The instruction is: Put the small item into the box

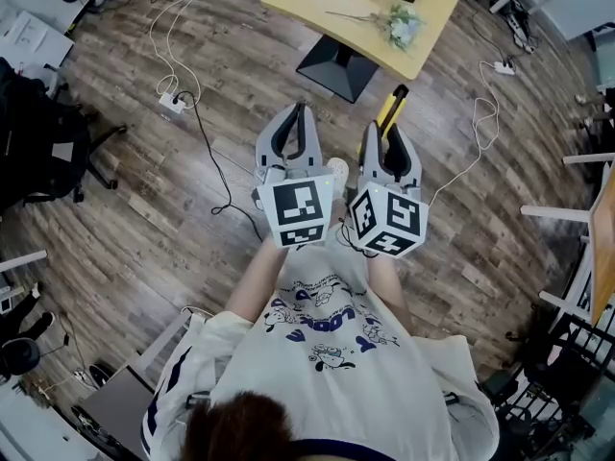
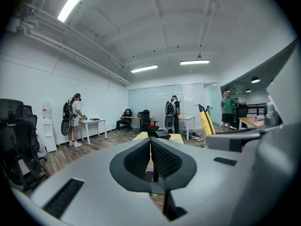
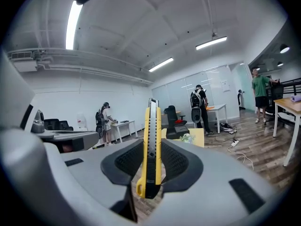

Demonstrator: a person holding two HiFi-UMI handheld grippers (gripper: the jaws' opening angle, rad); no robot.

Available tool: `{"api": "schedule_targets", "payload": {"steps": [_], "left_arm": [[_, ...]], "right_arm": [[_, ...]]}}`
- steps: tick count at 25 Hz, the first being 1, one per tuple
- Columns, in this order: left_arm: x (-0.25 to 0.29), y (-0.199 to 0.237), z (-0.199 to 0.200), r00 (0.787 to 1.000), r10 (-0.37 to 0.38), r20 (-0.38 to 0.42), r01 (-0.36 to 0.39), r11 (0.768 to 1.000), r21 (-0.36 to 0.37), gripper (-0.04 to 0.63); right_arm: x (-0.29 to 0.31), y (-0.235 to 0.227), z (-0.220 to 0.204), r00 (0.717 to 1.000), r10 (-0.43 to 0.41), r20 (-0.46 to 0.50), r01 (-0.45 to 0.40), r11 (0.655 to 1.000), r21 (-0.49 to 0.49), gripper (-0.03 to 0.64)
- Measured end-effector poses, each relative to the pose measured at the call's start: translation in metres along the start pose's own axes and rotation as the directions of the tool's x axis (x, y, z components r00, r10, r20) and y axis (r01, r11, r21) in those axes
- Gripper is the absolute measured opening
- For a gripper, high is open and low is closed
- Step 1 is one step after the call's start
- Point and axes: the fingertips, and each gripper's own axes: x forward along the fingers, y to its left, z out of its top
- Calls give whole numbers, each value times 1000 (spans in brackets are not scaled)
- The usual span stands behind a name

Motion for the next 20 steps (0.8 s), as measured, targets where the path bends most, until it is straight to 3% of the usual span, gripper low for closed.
{"api": "schedule_targets", "payload": {"steps": [11,20], "left_arm": [[95,6,11,999,53,-2,-53,999,5,17],[207,-1,46,997,74,11,-74,997,-5,17]], "right_arm": [[97,-32,21,999,41,5,-41,999,12,129],[204,-67,70,996,89,14,-89,996,-7,129]]}}
